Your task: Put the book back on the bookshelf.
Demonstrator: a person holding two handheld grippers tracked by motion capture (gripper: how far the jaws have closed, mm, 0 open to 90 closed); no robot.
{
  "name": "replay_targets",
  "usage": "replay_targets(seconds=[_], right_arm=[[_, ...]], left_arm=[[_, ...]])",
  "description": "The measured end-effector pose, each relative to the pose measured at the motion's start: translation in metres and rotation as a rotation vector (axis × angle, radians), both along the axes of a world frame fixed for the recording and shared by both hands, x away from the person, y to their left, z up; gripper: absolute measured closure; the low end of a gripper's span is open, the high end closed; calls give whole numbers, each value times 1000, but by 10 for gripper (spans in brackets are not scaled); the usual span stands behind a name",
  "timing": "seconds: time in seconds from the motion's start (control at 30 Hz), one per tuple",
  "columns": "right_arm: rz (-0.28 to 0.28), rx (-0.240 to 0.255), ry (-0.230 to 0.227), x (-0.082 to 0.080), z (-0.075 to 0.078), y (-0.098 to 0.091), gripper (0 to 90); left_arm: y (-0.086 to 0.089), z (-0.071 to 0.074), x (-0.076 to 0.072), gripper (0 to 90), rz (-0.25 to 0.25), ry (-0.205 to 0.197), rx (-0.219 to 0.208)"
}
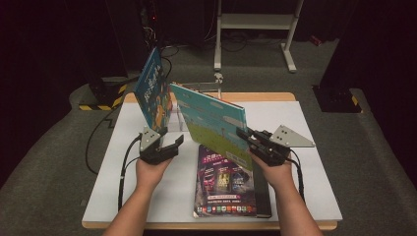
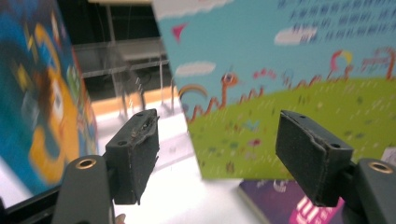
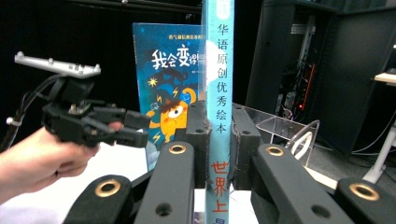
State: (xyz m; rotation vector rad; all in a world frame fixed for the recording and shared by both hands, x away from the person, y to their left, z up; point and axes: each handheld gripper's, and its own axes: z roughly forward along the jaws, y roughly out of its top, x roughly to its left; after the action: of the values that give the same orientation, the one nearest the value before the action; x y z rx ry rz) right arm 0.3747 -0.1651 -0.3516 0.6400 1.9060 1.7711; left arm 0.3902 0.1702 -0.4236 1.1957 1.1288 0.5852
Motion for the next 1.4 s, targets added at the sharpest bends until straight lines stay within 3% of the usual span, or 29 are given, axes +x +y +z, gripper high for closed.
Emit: replay_targets(seconds=[0.17, 0.33, 0.5, 0.7, 0.87, 1.13, 1.23, 1.4], right_arm=[[-11, 25, 14, -1, -1, 7, 812], [-50, 68, 20, -1, -4, 11, 812], [-62, 75, 20, -2, -5, 12, 811], [-66, 79, 15, -1, -1, 18, 811], [-78, 88, -2, -1, 0, 25, 811], [-91, 59, 1, -12, 4, 37, 806], [-95, 60, 9, -20, 5, 43, 798], [-104, 85, 27, -38, 0, 56, 776]], left_arm=[[13, -12, -12, 313, 17, 14, 24], [25, -20, -22, 313, 26, 32, 5], [34, -30, -30, 316, 42, 30, 47], [49, -41, -38, 323, 53, 65, 52], [57, -47, -37, 324, 71, 87, 22], [54, -42, -43, 319, 36, 85, -9], [48, -35, -48, 305, 7, 62, -9], [37, -18, -57, 302, -39, 24, -49]])
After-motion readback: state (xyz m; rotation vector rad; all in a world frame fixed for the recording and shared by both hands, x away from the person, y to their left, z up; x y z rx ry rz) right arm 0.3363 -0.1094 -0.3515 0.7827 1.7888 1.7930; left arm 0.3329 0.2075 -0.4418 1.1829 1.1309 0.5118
